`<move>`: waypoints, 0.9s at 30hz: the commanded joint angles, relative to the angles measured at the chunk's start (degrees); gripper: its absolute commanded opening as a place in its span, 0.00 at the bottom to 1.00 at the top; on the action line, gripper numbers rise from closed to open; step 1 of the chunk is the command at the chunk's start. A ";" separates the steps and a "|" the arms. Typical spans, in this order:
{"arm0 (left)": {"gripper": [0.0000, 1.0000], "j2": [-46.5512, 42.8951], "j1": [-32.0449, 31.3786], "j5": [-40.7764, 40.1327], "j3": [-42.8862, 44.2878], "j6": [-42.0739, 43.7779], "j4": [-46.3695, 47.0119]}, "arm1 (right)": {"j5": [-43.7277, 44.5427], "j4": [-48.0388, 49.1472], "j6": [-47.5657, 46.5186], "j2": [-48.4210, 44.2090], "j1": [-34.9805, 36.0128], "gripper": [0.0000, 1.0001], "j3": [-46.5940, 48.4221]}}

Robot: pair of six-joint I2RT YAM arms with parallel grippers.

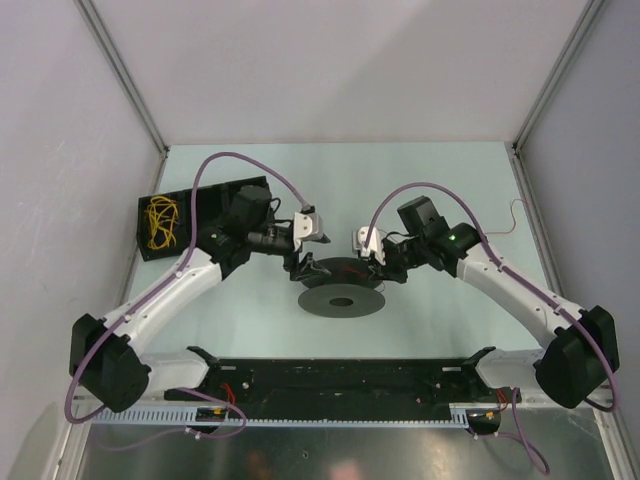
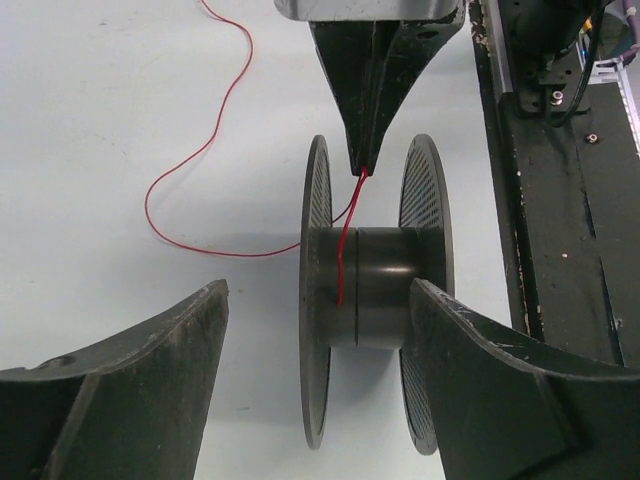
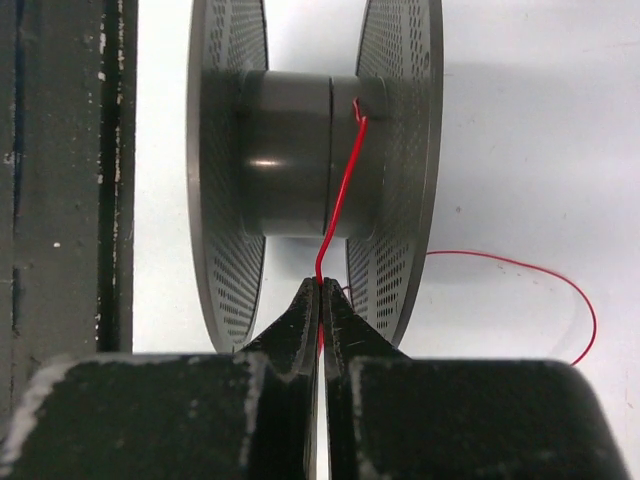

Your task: Wrap the cables

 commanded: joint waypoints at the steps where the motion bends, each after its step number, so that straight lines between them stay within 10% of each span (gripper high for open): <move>1: 0.78 1.21 0.15 4.25 -3.21 -1.92 7.97 | 1.19 8.35 2.59 -2.47 0.37 0.00 -2.70; 27: 0.60 7.71 -1.77 3.82 -11.85 -15.65 31.74 | 3.09 23.10 9.89 -6.61 0.48 0.00 -13.36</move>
